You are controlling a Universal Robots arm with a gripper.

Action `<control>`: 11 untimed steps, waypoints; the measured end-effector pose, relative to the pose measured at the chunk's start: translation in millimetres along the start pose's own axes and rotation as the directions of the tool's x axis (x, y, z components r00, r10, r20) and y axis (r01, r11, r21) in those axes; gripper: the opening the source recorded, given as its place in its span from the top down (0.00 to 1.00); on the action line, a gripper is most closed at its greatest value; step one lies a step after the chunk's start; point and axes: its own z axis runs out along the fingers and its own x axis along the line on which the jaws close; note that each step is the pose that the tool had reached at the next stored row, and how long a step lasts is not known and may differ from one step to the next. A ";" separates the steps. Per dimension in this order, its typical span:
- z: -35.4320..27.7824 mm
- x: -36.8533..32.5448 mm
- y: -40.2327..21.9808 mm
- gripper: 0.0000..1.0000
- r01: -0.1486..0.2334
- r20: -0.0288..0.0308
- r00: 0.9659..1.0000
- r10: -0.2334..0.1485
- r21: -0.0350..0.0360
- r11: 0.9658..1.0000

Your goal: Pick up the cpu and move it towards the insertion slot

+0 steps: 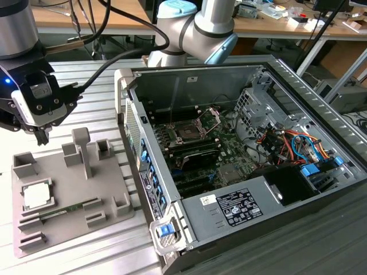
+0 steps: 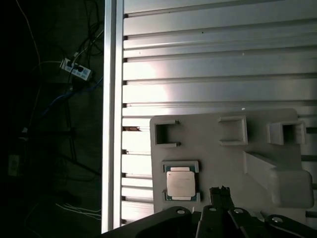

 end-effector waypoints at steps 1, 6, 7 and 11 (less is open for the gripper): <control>0.3 0.0 0.0 0.89 0.000 0.000 1.000 0.000 0.000 1.000; 1.8 0.0 -0.1 0.89 0.000 0.000 1.000 0.000 0.000 1.000; 2.1 0.0 -0.1 0.89 0.000 0.000 1.000 0.000 0.000 1.000; 3.2 0.0 -0.1 0.89 0.000 0.000 1.000 0.000 0.000 1.000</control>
